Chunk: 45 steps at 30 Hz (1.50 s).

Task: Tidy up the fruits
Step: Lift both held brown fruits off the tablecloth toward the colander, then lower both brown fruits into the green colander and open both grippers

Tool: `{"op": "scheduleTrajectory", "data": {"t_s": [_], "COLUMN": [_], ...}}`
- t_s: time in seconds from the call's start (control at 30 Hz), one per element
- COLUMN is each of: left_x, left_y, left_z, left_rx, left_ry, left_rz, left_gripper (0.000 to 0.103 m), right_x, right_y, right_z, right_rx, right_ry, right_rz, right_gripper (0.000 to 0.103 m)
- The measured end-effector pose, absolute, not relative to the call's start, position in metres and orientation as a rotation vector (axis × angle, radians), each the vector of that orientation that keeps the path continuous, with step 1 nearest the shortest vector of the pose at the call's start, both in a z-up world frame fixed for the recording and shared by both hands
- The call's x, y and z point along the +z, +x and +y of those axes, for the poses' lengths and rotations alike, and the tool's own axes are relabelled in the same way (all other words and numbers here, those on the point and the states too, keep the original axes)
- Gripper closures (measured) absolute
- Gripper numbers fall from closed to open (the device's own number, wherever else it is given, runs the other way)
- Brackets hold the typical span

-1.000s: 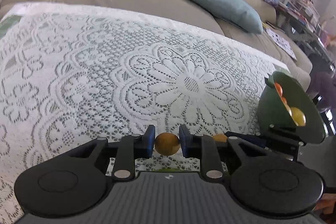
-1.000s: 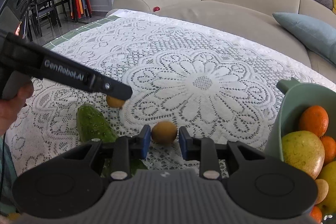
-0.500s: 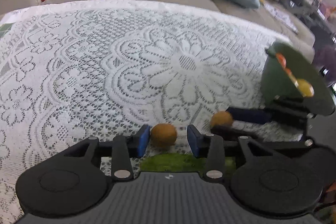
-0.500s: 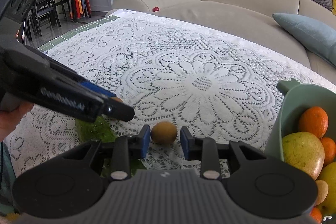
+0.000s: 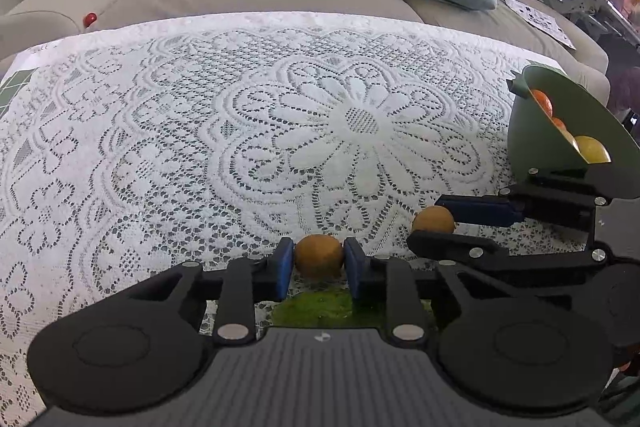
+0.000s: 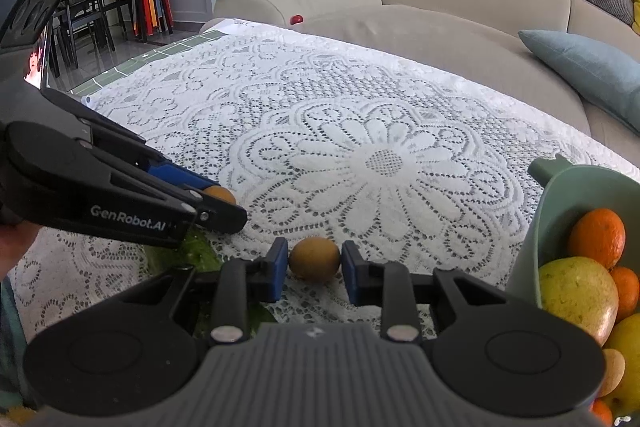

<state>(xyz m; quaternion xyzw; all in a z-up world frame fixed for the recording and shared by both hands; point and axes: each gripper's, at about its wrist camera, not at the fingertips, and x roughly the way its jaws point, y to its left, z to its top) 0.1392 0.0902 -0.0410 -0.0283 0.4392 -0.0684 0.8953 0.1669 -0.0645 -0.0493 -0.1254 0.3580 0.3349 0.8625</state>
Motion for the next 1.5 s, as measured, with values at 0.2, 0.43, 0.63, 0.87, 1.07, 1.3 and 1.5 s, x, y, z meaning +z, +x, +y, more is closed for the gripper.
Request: {"op": "scheduleTrajectory", "data": {"t_s": [0.2, 0.43, 0.63, 0.87, 1.07, 1.3, 1.5], "left_x": [-0.032, -0.008, 0.018, 0.05, 0.069, 0.082, 0.077], "left_y": [0.136, 0.125, 0.113, 0.106, 0.107, 0.12, 0.139], "left_z": [0.092, 0.084, 0.071, 0.048, 0.027, -0.001, -0.027], "left_rx": [-0.105, -0.077, -0.055, -0.091, -0.134, -0.214, -0.323], "left_ry": [-0.086, -0.117, -0.11, -0.093, -0.091, -0.133, -0.143], "left_rz": [0.884, 0.814, 0.76, 0.701, 0.672, 0.657, 0.703], "left_gripper": [0.073, 0.073, 0.073, 0.073, 0.073, 0.073, 0.073], "right_x": [-0.04, -0.02, 0.004, 0.035, 0.064, 0.085, 0.086], "right_y": [0.163, 0.155, 0.147, 0.142, 0.147, 0.156, 0.175], "right_z": [-0.069, -0.08, -0.095, -0.116, -0.145, -0.18, -0.217], "right_rx": [0.699, 0.712, 0.734, 0.754, 0.785, 0.733, 0.669], "right_ry": [-0.264, -0.224, -0.181, -0.169, -0.167, -0.271, -0.322], "right_rz": [0.703, 0.627, 0.564, 0.529, 0.532, 0.544, 0.646], "right_gripper": [0.078, 0.078, 0.078, 0.078, 0.078, 0.078, 0.078]}}
